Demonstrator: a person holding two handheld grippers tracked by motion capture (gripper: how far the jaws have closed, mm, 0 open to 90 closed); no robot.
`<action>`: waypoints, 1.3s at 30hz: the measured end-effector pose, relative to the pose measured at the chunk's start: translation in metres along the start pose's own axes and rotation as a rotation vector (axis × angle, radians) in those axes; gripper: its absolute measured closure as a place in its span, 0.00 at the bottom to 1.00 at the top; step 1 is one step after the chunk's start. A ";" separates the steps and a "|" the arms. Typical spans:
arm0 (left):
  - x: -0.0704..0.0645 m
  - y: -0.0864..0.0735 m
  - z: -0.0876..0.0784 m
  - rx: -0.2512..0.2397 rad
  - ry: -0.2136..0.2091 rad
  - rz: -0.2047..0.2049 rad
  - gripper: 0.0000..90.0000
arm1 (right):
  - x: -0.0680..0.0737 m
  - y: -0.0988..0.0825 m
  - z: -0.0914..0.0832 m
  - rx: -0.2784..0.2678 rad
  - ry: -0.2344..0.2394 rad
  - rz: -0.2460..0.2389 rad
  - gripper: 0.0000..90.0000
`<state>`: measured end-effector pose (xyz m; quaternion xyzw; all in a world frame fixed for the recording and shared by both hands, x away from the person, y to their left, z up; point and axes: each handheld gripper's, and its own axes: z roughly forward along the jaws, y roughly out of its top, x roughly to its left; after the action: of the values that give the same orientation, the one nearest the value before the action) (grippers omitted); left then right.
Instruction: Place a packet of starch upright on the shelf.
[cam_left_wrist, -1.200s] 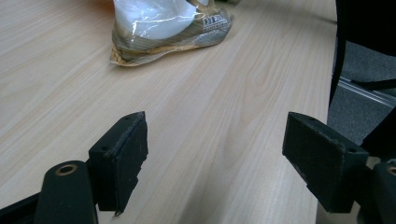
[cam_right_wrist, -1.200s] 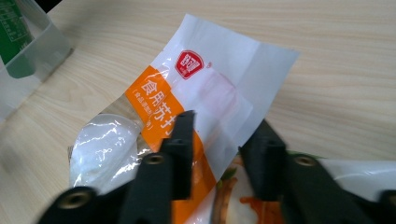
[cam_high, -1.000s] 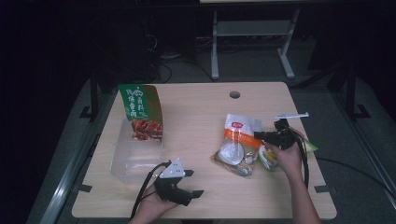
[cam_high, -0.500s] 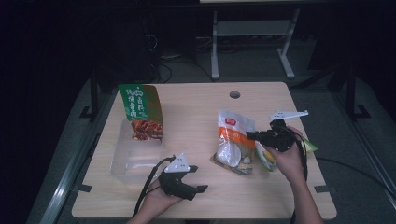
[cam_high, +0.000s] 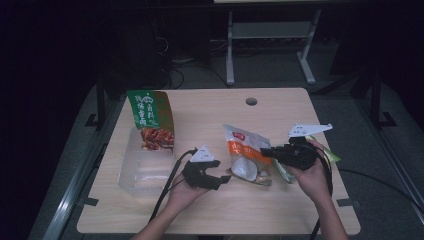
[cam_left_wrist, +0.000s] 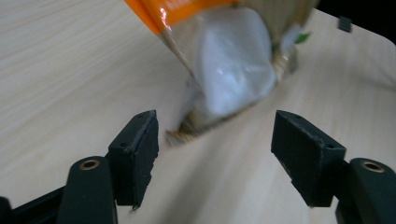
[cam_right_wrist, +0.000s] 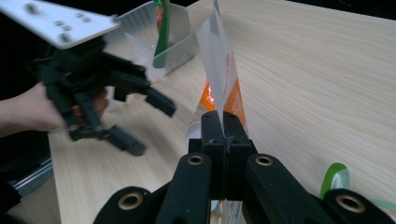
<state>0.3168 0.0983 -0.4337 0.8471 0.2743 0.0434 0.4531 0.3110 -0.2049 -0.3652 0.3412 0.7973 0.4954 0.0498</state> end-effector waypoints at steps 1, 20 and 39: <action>0.002 0.003 0.003 0.003 0.002 -0.006 0.38 | 0.000 0.000 0.000 0.004 0.006 -0.005 1.00; 0.017 0.017 0.032 0.018 -0.092 -0.037 0.84 | 0.003 0.004 0.002 0.023 -0.007 -0.069 0.99; 0.005 0.018 0.021 0.023 -0.010 0.012 1.00 | 0.002 0.004 0.008 0.014 -0.013 -0.052 0.99</action>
<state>0.3354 0.0773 -0.4328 0.8541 0.2674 0.0386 0.4444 0.3147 -0.1965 -0.3649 0.3239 0.8091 0.4860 0.0653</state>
